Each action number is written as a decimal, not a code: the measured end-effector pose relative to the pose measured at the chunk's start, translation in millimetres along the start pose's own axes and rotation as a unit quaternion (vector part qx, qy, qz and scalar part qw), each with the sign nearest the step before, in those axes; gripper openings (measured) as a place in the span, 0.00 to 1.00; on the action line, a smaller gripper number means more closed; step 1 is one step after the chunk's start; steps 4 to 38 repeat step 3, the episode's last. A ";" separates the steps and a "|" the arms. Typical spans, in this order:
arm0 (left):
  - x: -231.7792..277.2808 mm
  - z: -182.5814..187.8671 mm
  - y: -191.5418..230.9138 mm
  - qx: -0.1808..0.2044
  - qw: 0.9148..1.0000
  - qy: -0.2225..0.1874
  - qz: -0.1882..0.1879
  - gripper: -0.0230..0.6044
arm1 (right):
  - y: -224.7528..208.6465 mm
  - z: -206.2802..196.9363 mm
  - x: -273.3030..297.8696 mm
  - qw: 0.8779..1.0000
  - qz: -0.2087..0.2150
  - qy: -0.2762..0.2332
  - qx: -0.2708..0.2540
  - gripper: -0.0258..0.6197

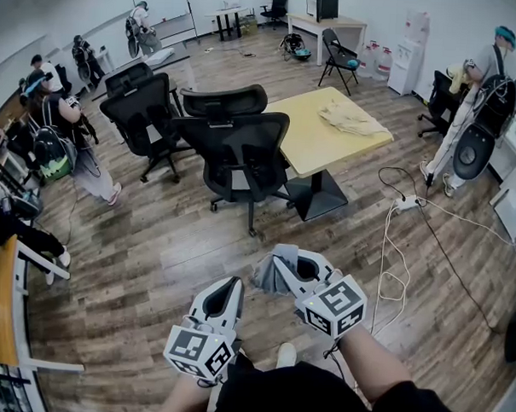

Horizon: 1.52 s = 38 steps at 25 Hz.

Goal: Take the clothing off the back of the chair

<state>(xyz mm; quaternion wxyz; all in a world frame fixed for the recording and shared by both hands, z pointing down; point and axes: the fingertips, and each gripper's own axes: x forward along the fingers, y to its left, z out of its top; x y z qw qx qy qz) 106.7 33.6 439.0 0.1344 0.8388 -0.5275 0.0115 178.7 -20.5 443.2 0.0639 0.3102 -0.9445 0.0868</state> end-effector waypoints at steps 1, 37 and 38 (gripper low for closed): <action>0.2 -0.8 0.4 0.000 1.000 0.000 0.000 0.07 | -0.2 -0.8 0.5 1.000 0.000 0.001 0.000 0.10; 0.4 -2.6 1.4 -0.001 1.000 0.001 -0.001 0.07 | -0.5 -2.4 1.4 1.000 -0.001 0.001 0.000 0.10; 0.4 -2.6 1.4 -0.001 1.000 0.001 -0.001 0.07 | -0.5 -2.4 1.4 1.000 -0.001 0.001 0.000 0.10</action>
